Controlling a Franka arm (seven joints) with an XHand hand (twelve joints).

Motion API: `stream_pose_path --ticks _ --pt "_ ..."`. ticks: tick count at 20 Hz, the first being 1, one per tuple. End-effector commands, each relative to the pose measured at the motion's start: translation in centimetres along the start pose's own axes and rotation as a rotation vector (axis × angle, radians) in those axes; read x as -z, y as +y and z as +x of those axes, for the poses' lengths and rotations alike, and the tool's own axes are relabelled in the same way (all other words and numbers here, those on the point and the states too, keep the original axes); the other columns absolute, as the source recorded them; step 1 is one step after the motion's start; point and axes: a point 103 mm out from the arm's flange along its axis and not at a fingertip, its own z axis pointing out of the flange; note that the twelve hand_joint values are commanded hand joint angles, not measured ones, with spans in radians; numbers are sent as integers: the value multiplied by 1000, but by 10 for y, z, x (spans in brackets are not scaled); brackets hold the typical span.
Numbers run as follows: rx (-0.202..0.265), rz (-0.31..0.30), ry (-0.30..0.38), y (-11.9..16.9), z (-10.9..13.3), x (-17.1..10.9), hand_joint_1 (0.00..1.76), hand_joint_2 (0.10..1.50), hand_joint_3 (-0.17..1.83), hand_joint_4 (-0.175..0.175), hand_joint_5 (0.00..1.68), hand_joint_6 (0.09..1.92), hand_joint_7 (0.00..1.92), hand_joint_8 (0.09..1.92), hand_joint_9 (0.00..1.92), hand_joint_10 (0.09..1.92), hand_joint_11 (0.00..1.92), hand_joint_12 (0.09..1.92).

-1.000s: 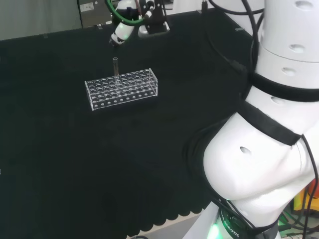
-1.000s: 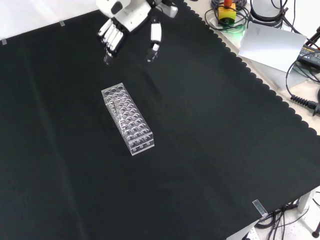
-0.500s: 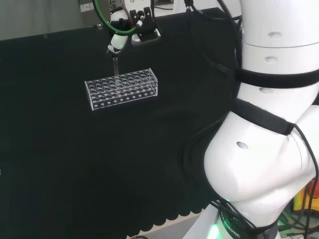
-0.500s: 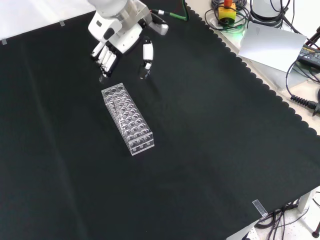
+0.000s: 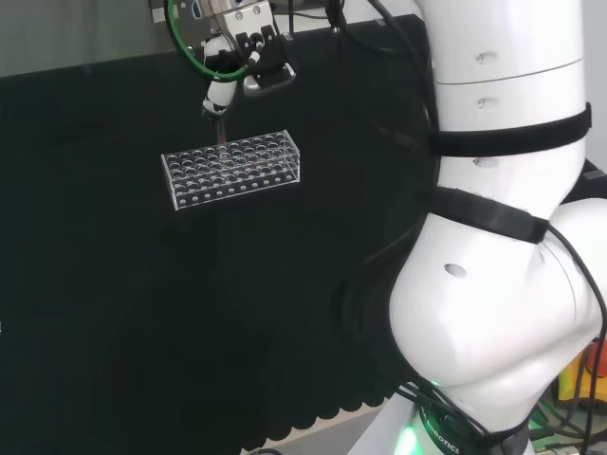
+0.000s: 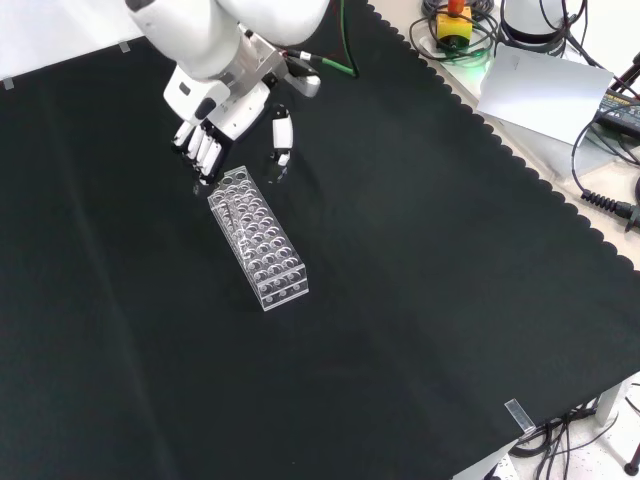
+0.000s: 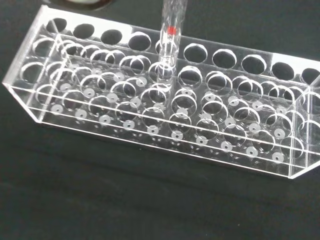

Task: Pick up the test tube.

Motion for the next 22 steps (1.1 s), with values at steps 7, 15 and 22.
stream_pose_path --ticks 7,15,22 --pt "-13 -4 -59 23 2 -21 820 720 523 -107 499 426 740 841 580 803 177 1538" --pt "-24 -12 -114 34 5 -31 886 684 590 -103 579 729 947 812 747 738 269 1501" --pt "-40 -11 -105 42 8 -31 905 673 614 -109 606 758 1012 817 806 720 307 1485"
